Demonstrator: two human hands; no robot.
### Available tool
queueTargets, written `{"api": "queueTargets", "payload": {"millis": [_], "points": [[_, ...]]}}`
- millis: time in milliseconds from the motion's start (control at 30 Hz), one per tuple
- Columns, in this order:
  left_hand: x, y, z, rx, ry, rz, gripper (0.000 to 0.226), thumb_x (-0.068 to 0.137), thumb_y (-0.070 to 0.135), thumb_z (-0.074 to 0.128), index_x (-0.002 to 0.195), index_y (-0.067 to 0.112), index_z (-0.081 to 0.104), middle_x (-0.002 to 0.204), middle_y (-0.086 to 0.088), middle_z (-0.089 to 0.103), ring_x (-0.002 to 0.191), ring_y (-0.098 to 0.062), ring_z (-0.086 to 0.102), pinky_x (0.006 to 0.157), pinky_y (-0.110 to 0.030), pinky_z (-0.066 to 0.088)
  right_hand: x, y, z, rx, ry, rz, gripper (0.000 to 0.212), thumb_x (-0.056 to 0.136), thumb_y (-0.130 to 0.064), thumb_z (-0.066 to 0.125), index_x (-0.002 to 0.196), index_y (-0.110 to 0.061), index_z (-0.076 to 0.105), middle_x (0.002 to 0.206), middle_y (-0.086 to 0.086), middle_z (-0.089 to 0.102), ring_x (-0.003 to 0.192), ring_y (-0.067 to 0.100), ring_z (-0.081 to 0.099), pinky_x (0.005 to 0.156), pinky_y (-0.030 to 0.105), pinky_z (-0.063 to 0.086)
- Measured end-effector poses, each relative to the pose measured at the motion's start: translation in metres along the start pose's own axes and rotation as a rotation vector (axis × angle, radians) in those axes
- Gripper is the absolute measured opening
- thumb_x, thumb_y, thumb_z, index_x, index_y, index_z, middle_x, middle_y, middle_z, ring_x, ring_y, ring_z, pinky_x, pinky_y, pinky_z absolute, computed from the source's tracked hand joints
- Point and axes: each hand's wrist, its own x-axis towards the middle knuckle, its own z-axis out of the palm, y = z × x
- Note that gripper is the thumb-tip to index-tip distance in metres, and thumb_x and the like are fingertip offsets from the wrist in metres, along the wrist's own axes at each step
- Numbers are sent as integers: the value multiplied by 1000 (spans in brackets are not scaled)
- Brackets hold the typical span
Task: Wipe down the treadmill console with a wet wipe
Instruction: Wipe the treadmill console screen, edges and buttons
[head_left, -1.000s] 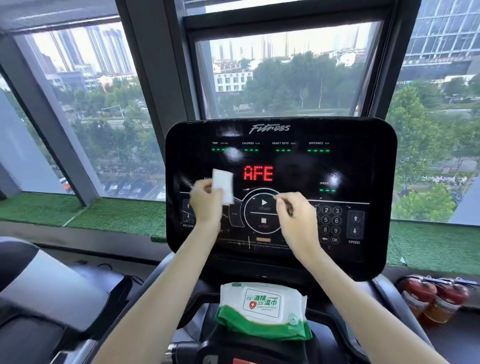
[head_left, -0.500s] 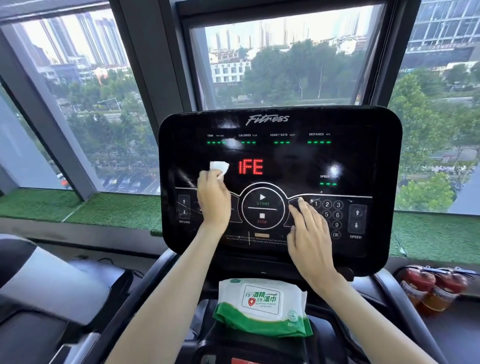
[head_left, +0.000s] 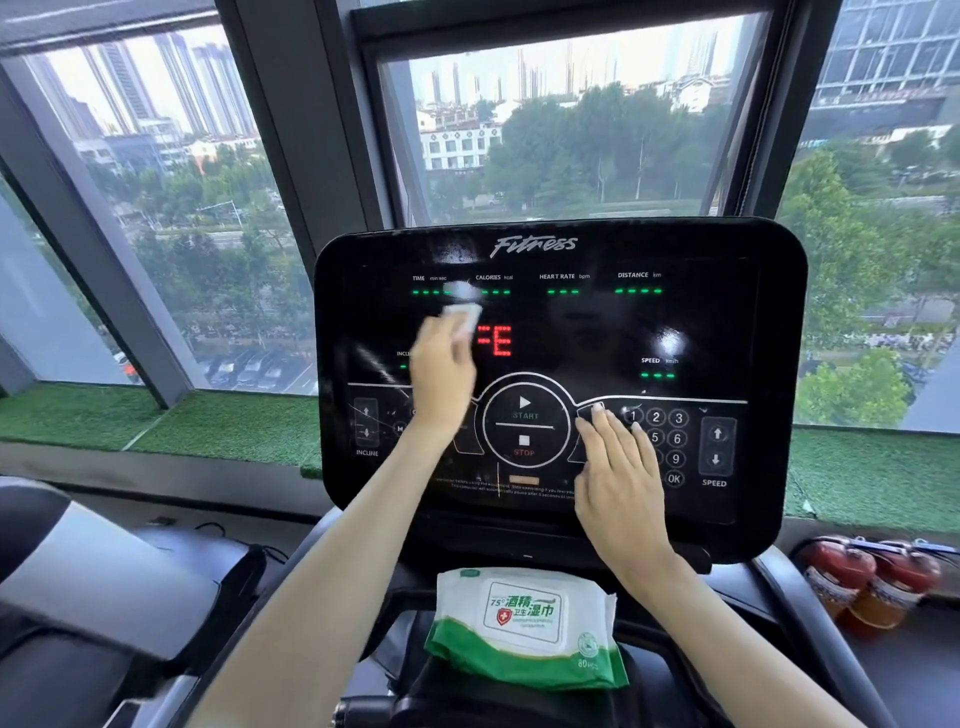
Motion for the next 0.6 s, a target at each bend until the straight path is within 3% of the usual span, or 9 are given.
{"api": "queueTargets", "payload": {"millis": [33,67,200,233,267,367,400,533,600], "points": [[6,2,0,-35,102,-164,25,91,-2,49,110,5,62,95,-12,59,78,-14,52,69,-6,38,0,0,-1,-1,4,1,52,82,-12,29,124,-3,56,133,16,54,124,28,51,108,44,27],[5,9,2,-40,115,-217,24,91,-1,49,110,6,61,95,-9,57,77,-12,50,67,-6,38,0,0,-1,-5,5,-1,52,81,-12,29,124,-2,57,133,16,54,124,28,51,108,44,27],[-30,29,25,65,-254,338,21,91,0,49,108,3,61,93,-8,56,81,-21,54,70,-30,47,1,1,-2,-27,-6,-12,53,80,-11,29,124,-2,57,133,16,54,123,29,51,108,45,27],[-28,27,24,78,-282,384,20,91,0,50,106,2,61,92,-9,56,81,-22,55,69,-33,49,1,1,-2,-34,-9,-13,53,80,-12,29,124,-3,57,133,16,54,123,28,51,109,45,27],[-21,24,24,69,-243,339,19,90,0,50,105,2,62,92,-10,56,80,-22,55,69,-34,50,1,1,-2,-39,-14,-13,53,80,-12,29,124,-3,57,133,16,54,123,28,51,109,44,26],[-2,25,22,-55,56,-105,19,90,0,50,104,4,61,90,-7,54,76,-15,51,70,-35,49,0,2,-2,-44,-23,-18,53,80,-11,29,124,-3,57,134,16,53,124,28,50,109,44,26],[-4,32,24,-68,69,-89,19,89,-1,50,103,6,60,89,-6,54,75,-14,49,70,-35,49,-1,2,-2,-40,-23,-19,52,80,-11,30,124,-3,57,135,16,53,125,28,50,110,44,25],[-32,44,37,43,-336,517,24,86,-4,56,105,9,63,88,-8,58,79,-23,56,65,-39,52,-1,5,-1,14,3,-27,51,78,-6,33,124,-3,55,137,17,50,128,29,47,112,43,23],[-18,39,37,48,-292,438,20,88,-1,54,103,6,65,87,-10,56,76,-26,57,61,-41,52,-3,9,-2,30,25,-21,50,77,-5,35,124,-4,54,140,17,47,130,28,43,112,41,23]]}}
